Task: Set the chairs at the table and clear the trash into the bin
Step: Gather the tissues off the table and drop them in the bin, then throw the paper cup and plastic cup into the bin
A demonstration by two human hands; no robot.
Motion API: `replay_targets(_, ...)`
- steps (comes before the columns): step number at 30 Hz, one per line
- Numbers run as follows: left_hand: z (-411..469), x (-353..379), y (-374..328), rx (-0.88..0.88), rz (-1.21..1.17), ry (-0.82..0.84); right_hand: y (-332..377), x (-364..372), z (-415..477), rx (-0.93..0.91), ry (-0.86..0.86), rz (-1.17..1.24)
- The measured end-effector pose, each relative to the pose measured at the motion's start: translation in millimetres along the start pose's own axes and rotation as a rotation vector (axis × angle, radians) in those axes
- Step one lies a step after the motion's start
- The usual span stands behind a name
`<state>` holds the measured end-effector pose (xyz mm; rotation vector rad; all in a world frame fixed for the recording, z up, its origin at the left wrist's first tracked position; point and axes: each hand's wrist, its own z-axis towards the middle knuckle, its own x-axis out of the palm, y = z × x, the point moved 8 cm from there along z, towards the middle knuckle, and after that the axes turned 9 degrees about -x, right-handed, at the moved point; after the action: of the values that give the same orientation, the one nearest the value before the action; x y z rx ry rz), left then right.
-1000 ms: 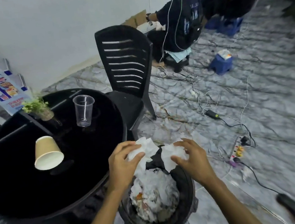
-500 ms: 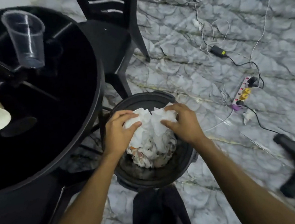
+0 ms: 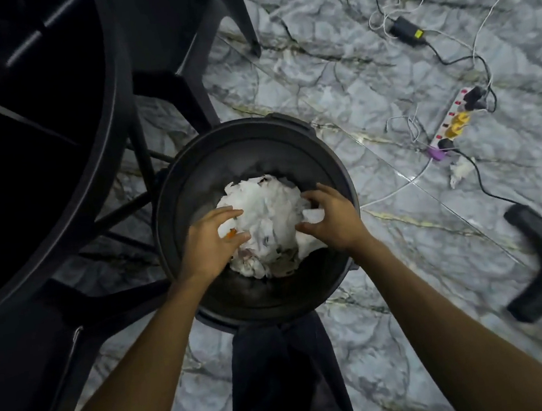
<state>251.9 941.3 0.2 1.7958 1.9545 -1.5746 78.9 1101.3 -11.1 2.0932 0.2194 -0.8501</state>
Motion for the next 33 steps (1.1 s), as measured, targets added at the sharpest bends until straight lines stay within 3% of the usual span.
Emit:
replay_targets(13,-39.4,-80.6,-89.2,0.125,-0.097,-0.105,94.7,-98.5,-28.5,-0.134,-0.123,0.021)
replay_targets(24,-133.8,-240.9,-202.0,0.331,-0.214,-0.349,232.1,-241.2,-105.7,-0.323,-0.294,0.035)
replay_targets(33,-215.8,-367.9,-182.3,0.29,-0.284,-0.64,368.3,-278.4,-119.9,-0.589,-0.346,-0.048)
